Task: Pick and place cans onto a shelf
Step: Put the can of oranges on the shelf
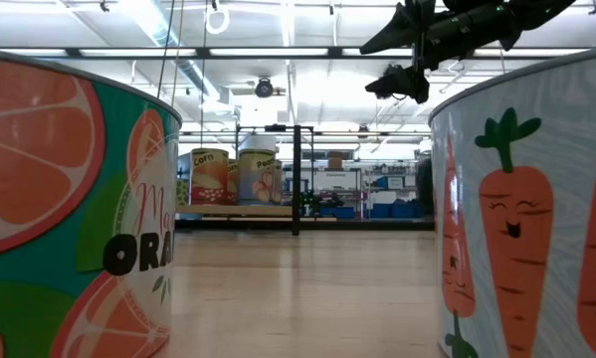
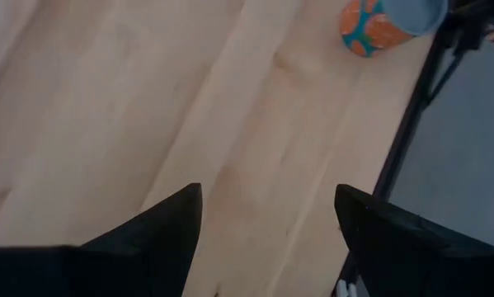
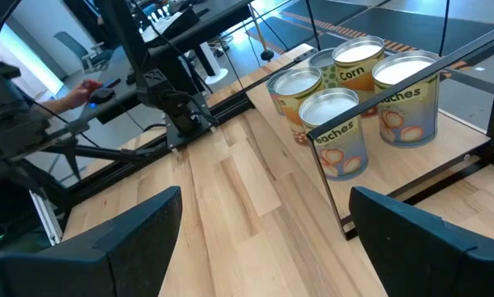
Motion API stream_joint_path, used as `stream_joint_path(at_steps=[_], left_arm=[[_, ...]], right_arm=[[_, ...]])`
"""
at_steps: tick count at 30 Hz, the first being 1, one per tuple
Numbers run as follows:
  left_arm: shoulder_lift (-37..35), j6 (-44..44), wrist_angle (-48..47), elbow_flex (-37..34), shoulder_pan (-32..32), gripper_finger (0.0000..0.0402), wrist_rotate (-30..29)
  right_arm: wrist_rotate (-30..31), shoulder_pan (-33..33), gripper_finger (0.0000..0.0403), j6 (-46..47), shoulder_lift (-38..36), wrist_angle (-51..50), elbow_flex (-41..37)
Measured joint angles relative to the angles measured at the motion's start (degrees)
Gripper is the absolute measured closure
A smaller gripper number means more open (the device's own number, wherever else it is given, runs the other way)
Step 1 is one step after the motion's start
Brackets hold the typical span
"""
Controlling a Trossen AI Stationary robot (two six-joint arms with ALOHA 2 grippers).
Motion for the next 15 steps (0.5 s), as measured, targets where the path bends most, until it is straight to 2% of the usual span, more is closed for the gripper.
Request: stream_joint_path(at_steps=[15], left_arm=[[3.9,8.7,5.3,0.0,4.0,0.012,-1.3]], right_arm=[[0.0,0.0,0.0046,0.0,0.0,0.0,0.0]])
